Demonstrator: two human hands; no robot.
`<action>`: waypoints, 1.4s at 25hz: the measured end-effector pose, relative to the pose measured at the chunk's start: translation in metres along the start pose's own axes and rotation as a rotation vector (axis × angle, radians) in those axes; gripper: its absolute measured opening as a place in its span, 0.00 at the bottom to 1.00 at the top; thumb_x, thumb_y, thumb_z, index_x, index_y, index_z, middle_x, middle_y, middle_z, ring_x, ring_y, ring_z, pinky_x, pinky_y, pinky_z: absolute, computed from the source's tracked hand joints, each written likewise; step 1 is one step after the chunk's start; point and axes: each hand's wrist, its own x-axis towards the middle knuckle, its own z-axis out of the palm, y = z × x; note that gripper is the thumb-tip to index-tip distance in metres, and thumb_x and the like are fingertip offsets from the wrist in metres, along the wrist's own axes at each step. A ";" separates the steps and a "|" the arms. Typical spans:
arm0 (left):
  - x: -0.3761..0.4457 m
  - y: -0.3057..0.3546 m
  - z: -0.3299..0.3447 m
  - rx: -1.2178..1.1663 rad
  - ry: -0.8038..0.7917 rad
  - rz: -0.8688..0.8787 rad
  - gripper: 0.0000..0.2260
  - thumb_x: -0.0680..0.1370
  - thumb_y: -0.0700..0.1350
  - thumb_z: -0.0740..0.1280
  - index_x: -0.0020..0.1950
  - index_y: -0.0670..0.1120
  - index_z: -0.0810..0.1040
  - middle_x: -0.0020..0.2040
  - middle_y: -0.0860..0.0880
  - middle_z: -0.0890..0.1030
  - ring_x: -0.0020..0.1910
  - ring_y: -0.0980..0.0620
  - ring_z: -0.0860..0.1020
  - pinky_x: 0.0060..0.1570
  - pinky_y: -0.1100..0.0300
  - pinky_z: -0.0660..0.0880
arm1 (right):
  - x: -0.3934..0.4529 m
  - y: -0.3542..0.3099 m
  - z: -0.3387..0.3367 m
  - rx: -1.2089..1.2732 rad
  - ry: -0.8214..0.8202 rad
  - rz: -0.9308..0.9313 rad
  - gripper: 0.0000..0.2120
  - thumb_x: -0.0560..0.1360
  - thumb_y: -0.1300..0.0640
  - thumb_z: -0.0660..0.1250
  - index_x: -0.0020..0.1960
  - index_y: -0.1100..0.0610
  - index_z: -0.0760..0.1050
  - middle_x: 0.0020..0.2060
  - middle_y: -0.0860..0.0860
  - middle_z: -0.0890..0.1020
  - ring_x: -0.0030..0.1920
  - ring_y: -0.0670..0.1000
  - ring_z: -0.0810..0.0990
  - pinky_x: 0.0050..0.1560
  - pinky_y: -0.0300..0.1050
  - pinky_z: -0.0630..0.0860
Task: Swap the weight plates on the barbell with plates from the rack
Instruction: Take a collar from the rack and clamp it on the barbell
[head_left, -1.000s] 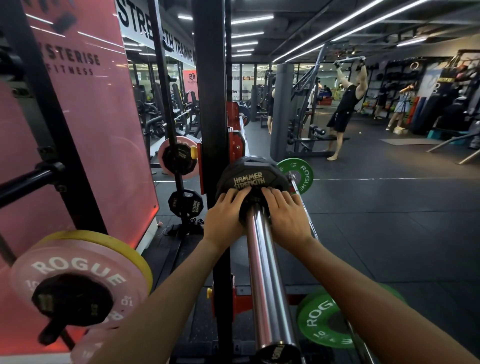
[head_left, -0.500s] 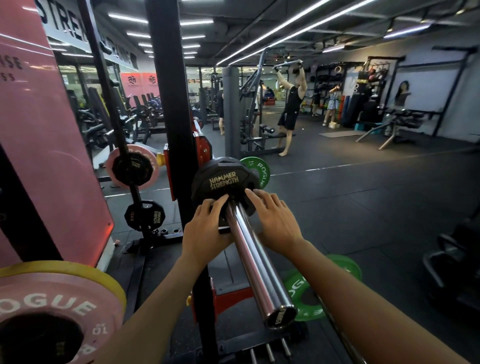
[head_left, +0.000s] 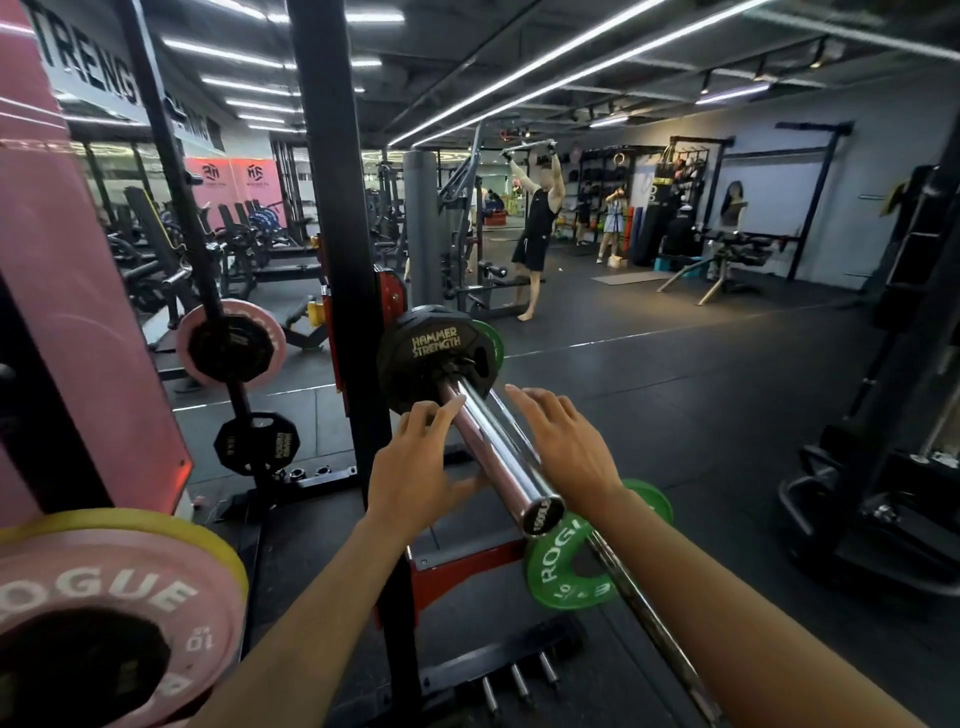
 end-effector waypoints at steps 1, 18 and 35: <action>-0.007 0.006 -0.004 -0.006 0.007 0.000 0.40 0.65 0.69 0.66 0.74 0.55 0.63 0.61 0.54 0.69 0.57 0.52 0.73 0.37 0.53 0.80 | -0.011 -0.002 -0.005 -0.012 -0.008 0.008 0.42 0.70 0.63 0.70 0.78 0.50 0.54 0.69 0.51 0.67 0.62 0.54 0.70 0.51 0.49 0.76; -0.092 0.109 -0.068 -0.214 0.089 0.190 0.33 0.70 0.69 0.68 0.68 0.52 0.70 0.58 0.54 0.71 0.53 0.52 0.75 0.33 0.57 0.76 | -0.162 -0.040 -0.103 -0.028 0.153 0.195 0.36 0.73 0.37 0.64 0.76 0.49 0.57 0.65 0.48 0.71 0.59 0.50 0.72 0.46 0.44 0.76; -0.096 0.285 -0.008 -0.468 -0.078 0.516 0.30 0.73 0.67 0.63 0.70 0.52 0.70 0.57 0.52 0.72 0.54 0.50 0.75 0.34 0.55 0.77 | -0.316 0.004 -0.208 -0.322 0.249 0.695 0.34 0.74 0.39 0.65 0.76 0.49 0.60 0.65 0.47 0.71 0.64 0.50 0.70 0.48 0.46 0.76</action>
